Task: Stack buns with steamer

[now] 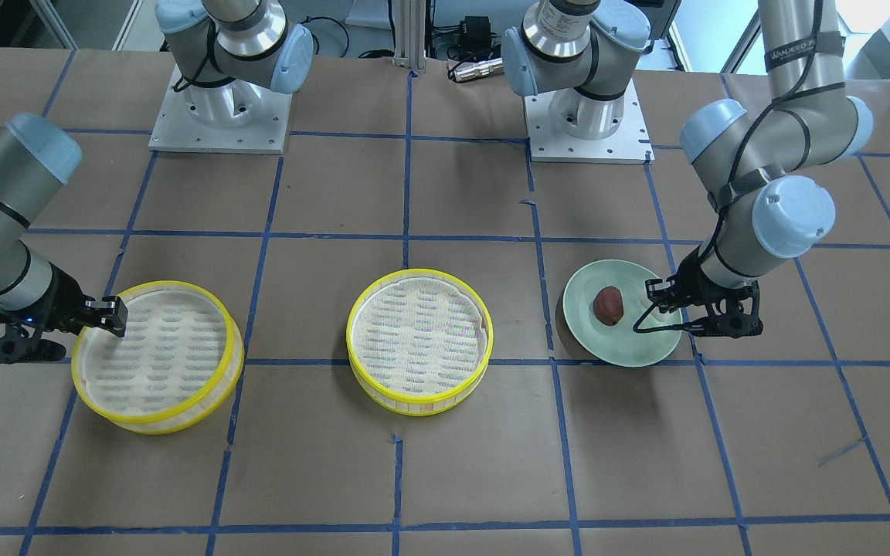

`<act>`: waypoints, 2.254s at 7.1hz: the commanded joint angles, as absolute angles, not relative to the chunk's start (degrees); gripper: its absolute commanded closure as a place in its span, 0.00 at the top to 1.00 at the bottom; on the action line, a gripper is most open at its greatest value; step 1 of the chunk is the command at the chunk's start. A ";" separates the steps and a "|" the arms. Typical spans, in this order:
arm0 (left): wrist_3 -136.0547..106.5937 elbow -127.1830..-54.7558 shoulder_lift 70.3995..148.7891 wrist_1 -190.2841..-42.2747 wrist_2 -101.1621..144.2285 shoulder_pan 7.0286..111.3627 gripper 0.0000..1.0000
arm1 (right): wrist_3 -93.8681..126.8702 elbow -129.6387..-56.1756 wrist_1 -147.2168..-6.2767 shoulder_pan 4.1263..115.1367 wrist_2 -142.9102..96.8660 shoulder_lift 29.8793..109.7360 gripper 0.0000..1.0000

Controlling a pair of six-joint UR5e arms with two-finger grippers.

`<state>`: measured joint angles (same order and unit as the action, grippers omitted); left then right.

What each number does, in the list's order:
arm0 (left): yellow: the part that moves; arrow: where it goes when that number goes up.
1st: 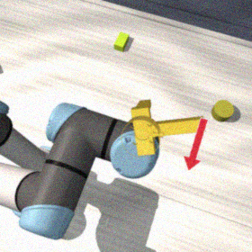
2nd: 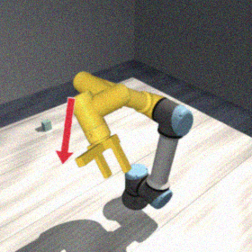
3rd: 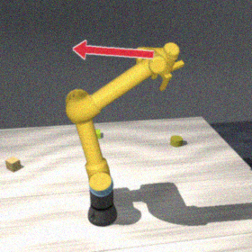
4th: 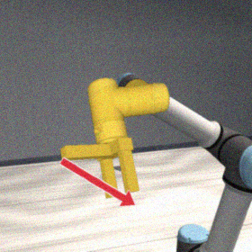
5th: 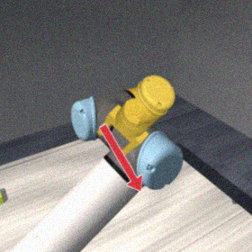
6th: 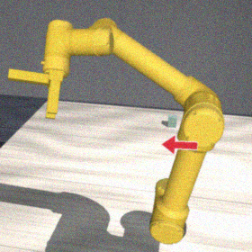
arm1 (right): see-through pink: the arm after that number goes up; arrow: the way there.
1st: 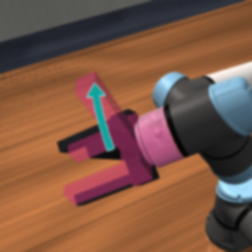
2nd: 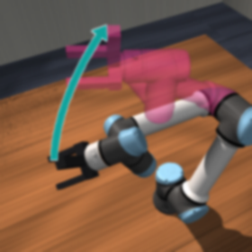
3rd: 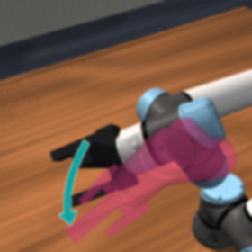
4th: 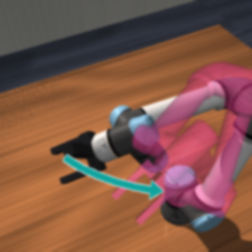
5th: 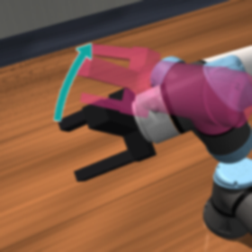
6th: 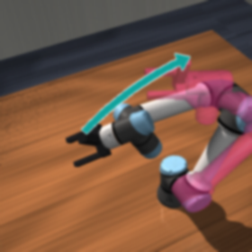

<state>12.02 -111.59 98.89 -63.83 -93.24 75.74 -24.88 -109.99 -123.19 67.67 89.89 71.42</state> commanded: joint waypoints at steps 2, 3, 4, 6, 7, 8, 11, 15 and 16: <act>-15.07 -106.53 98.16 -64.96 -86.06 92.39 0.03 | -24.87 -109.78 -123.31 67.59 89.74 71.37 0.04; -23.30 -105.91 100.61 -60.86 -86.05 97.77 0.03 | -24.87 -109.60 -123.14 67.59 89.82 71.37 0.04; -30.51 -105.30 103.85 -55.25 -85.96 101.39 0.03 | -24.09 -108.29 -122.53 67.59 89.56 71.80 0.04; -38.12 -105.21 107.92 -52.21 -85.87 105.10 0.24 | -23.12 -103.21 -112.74 67.68 82.76 72.59 0.05; -38.06 -105.21 107.76 -52.12 -85.96 105.20 0.99 | -18.76 -102.40 -109.98 68.37 81.92 75.21 0.05; -37.36 -105.03 107.41 -52.03 -86.04 105.21 1.00 | -12.46 -102.48 -107.17 70.12 78.61 77.41 0.05; -22.05 -104.75 105.74 -52.38 -87.62 101.46 1.00 | 4.24 -101.52 -108.10 84.85 83.04 77.70 0.06; 9.00 -113.61 102.92 -54.14 -88.33 80.37 1.00 | 27.56 -97.93 -111.18 103.23 86.39 74.11 0.05; 10.88 -115.30 102.92 -54.23 -88.77 77.37 1.00 | 29.95 -96.34 -111.18 105.53 87.01 72.18 0.05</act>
